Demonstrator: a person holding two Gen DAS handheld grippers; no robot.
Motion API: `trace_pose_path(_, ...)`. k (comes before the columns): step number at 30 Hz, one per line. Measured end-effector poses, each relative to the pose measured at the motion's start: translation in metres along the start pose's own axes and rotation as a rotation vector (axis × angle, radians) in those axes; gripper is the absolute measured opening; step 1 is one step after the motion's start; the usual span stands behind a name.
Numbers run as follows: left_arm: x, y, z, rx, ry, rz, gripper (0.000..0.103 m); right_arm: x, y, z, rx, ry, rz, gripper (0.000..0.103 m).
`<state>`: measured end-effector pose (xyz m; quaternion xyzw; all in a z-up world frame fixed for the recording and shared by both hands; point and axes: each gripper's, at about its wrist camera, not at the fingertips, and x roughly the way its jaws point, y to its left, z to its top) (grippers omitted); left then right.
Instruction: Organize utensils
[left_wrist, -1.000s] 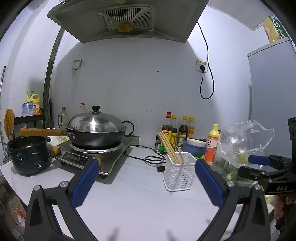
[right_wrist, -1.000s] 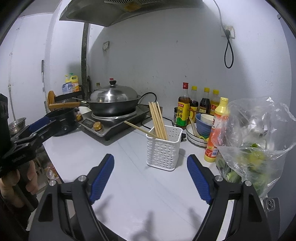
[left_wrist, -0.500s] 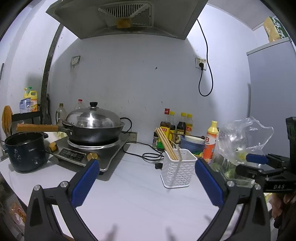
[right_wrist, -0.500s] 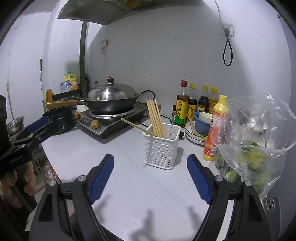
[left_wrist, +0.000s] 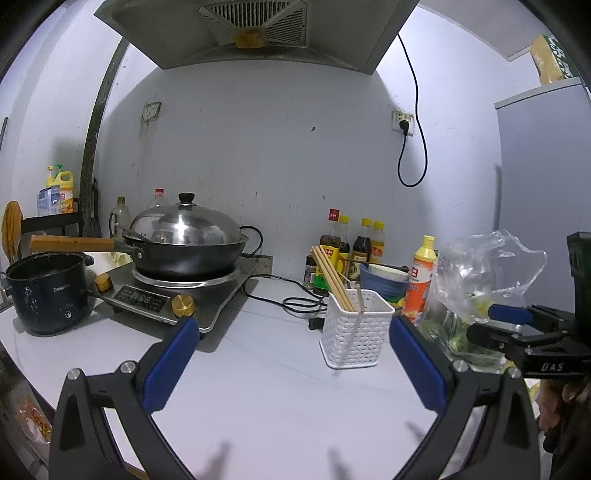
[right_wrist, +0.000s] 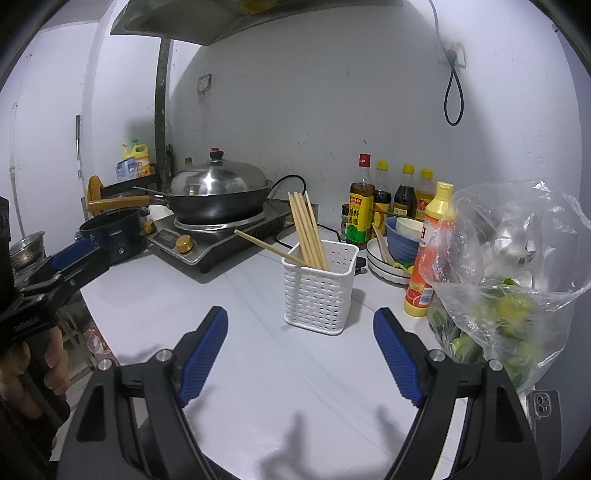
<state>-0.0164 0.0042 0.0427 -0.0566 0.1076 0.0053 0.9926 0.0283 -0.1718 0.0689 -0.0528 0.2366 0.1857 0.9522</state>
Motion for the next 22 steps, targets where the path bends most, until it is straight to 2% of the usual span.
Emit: trace_pose_path(22, 0.017, 0.002, -0.007, 0.007, 0.036, -0.009, 0.103, 0.017, -0.001, -0.004, -0.008, 0.031, -0.005, 0.08)
